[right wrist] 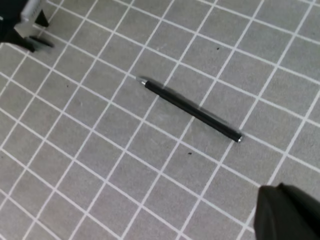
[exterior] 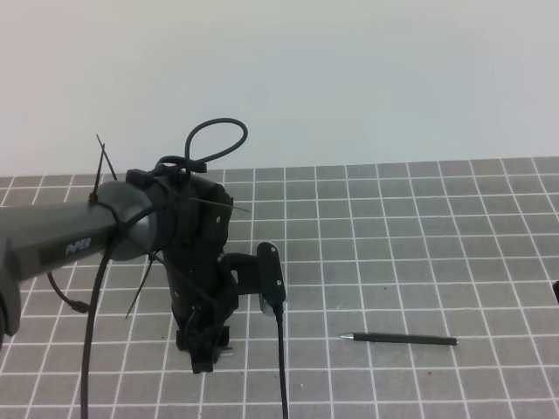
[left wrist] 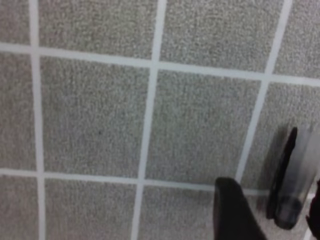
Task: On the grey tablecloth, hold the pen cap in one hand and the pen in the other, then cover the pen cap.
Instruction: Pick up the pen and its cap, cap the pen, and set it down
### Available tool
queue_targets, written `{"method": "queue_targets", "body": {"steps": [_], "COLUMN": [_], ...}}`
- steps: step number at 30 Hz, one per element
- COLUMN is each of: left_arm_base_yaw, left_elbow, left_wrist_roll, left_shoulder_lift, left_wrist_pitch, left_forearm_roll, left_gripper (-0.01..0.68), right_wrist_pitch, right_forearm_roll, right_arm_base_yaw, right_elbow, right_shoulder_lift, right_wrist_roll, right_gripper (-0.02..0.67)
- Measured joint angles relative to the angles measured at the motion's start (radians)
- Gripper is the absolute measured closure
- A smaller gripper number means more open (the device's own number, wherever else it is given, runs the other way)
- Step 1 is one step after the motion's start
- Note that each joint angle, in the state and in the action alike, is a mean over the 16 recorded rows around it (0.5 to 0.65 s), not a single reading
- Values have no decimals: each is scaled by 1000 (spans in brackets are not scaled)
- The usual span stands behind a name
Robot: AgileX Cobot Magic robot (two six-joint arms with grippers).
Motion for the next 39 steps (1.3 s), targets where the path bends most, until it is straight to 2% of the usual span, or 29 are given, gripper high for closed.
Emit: {"method": "queue_targets", "body": {"steps": [13,29,39], "left_arm_base_yaw": [0,0,0], "left_elbow": [-1,-25,-115], "left_wrist_roll": [-11,-25,-60], "left_shoulder_lift": [30,26,-106], "left_wrist_pitch": [29,129,169], "left_forearm_roll": [-30,67,90], "left_gripper": [435,650,647], "right_wrist_pitch": [9,21,134], "right_forearm_roll": [26,55,68], "right_arm_base_yaw": [0,0,0], "right_elbow": [0,-10,-83], "right_shoulder_lift": [0,0,0], "right_wrist_roll": [-18,-74,-111], "right_gripper": [652,652,652]}}
